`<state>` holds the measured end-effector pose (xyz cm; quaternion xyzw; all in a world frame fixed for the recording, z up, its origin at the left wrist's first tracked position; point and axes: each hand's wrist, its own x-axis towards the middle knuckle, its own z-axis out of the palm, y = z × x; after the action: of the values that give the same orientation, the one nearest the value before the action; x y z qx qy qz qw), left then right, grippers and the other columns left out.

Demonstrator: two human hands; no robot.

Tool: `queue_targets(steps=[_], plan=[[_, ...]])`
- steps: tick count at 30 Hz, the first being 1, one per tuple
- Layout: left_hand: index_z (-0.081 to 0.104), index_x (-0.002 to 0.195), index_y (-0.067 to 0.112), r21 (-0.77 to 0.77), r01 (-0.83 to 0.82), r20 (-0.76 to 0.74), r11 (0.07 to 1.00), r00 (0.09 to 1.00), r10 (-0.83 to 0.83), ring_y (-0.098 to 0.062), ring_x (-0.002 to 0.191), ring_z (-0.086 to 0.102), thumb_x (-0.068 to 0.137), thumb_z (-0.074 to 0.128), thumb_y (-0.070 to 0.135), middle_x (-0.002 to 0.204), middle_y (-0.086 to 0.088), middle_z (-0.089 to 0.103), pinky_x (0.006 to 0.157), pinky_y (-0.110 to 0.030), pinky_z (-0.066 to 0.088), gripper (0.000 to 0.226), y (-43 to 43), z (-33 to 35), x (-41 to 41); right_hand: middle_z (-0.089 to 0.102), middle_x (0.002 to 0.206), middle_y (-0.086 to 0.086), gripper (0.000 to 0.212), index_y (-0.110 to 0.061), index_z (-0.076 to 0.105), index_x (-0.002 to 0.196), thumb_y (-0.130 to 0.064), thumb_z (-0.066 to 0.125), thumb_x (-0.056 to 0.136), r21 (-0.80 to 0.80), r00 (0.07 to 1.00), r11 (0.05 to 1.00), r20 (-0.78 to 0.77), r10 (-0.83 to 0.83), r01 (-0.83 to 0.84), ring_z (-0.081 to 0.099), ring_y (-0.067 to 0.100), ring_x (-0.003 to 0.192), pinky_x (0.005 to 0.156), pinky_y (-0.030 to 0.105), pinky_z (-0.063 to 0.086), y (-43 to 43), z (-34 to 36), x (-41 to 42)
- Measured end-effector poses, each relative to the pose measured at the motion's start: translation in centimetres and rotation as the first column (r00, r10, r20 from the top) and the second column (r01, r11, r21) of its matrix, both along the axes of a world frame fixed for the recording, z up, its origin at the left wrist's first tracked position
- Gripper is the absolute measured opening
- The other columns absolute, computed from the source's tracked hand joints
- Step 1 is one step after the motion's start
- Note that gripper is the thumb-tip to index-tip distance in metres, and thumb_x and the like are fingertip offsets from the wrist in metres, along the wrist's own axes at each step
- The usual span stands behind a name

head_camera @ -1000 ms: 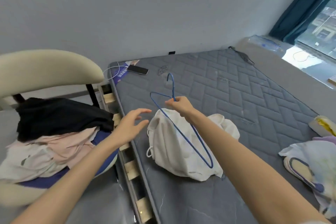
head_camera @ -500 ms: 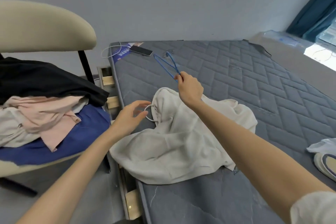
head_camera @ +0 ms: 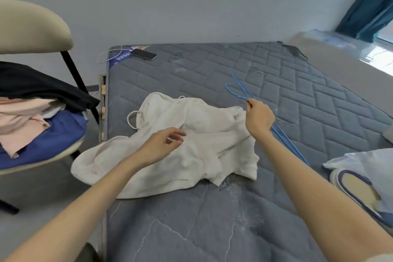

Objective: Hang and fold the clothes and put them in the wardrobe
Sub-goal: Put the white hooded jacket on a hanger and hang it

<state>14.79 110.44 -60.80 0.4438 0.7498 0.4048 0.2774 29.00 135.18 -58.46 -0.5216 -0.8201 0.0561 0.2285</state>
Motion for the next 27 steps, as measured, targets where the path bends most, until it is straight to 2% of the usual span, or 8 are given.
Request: queue_targets(steps=[3, 7, 11, 16, 19, 22, 24, 27], plan=[[0.060, 0.109, 0.027, -0.065, 0.066, -0.025, 0.996, 0.997, -0.068, -0.017, 0.100, 0.061, 0.091, 0.058, 0.016, 0.107, 0.003, 0.065, 0.090, -0.027, 0.048, 0.021, 2.1, -1.8, 3.4, 0.065, 0.085, 0.014, 0.030, -0.007, 0.064, 0.089, -0.015, 0.037, 0.100, -0.054, 0.995, 0.994, 0.032, -0.098, 0.099, 0.053, 0.032, 0.070, 0.061, 0.033, 0.036, 1.8, -2.5, 5.9], [0.055, 0.123, 0.023, -0.208, 0.155, -0.141, 0.966, 0.972, -0.187, -0.011, 0.113, 0.051, 0.088, 0.062, 0.020, 0.127, 0.001, 0.055, 0.097, -0.020, 0.036, 0.036, 4.1, -4.9, 6.6, 0.067, 0.094, 0.014, 0.032, -0.012, 0.067, 0.098, -0.024, 0.038, 0.103, -0.175, 0.978, 0.967, 0.125, -0.165, 0.185, 0.060, 0.033, 0.082, 0.062, 0.030, 0.036, 3.1, -6.6, 11.7], [0.041, 0.138, 0.025, -0.348, 0.131, -0.236, 0.928, 0.946, -0.222, -0.019, 0.131, 0.036, 0.084, 0.067, 0.032, 0.140, -0.005, 0.040, 0.105, -0.022, 0.021, 0.060, 4.8, -7.6, 8.0, 0.066, 0.107, 0.017, 0.029, -0.011, 0.065, 0.107, -0.011, 0.037, 0.098, -0.342, 0.967, 0.911, 0.181, -0.177, 0.231, 0.061, 0.034, 0.097, 0.070, 0.031, 0.039, 3.3, -9.7, 14.0], [0.018, 0.148, 0.031, -0.454, 0.101, -0.261, 0.885, 0.935, -0.241, -0.030, 0.137, 0.025, 0.077, 0.073, 0.034, 0.149, -0.013, 0.020, 0.112, -0.033, 0.024, 0.090, 5.0, -9.6, 7.8, 0.039, 0.141, 0.016, 0.046, 0.003, 0.034, 0.138, -0.014, 0.039, 0.095, -0.496, 0.928, 0.806, 0.333, -0.167, 0.324, 0.037, 0.032, 0.129, 0.103, 0.039, 0.032, 3.2, -11.9, 14.6], [0.013, 0.149, 0.034, -0.432, 0.074, -0.306, 0.899, 0.925, -0.224, -0.025, 0.133, 0.033, 0.073, 0.075, 0.034, 0.145, -0.008, 0.027, 0.107, -0.033, 0.032, 0.098, 4.9, -10.2, 7.5, 0.020, 0.150, 0.019, 0.063, 0.005, 0.009, 0.147, -0.014, 0.043, 0.097, -0.605, 0.929, 0.709, 0.295, -0.222, 0.361, 0.023, 0.034, 0.134, 0.108, 0.040, 0.026, 3.0, -13.0, 14.8], [0.013, 0.149, 0.033, -0.458, 0.007, -0.415, 0.889, 0.883, -0.221, -0.023, 0.128, 0.039, 0.071, 0.075, 0.041, 0.141, -0.001, 0.033, 0.101, -0.038, 0.039, 0.100, 4.8, -10.4, 6.9, 0.021, 0.146, 0.022, 0.070, -0.002, 0.008, 0.148, -0.009, 0.050, 0.092, -0.484, 0.952, 0.824, 0.226, -0.208, 0.295, 0.027, 0.036, 0.125, 0.101, 0.039, 0.034, 1.8, -13.4, 14.0], [0.013, 0.149, 0.034, -0.483, -0.059, -0.487, 0.874, 0.847, -0.212, -0.022, 0.122, 0.042, 0.069, 0.075, 0.046, 0.135, 0.000, 0.036, 0.097, -0.038, 0.041, 0.101, 4.6, -10.6, 6.8, 0.029, 0.141, 0.019, 0.061, -0.007, 0.025, 0.144, -0.004, 0.050, 0.089, -0.324, 0.985, 0.933, 0.110, -0.130, 0.160, 0.030, 0.034, 0.119, 0.096, 0.038, 0.035, 0.5, -13.2, 12.9], [0.014, 0.145, 0.038, -0.496, -0.176, -0.591, 0.850, 0.786, -0.182, -0.024, 0.115, 0.042, 0.069, 0.071, 0.049, 0.126, 0.000, 0.037, 0.090, -0.038, 0.041, 0.095, 3.8, -11.1, 7.0, 0.041, 0.134, 0.013, 0.049, -0.012, 0.052, 0.128, 0.002, 0.046, 0.082, -0.259, 0.972, 0.939, 0.000, 0.235, -0.227, 0.032, 0.030, 0.118, 0.098, 0.036, 0.035, -1.7, -12.6, 10.6]])
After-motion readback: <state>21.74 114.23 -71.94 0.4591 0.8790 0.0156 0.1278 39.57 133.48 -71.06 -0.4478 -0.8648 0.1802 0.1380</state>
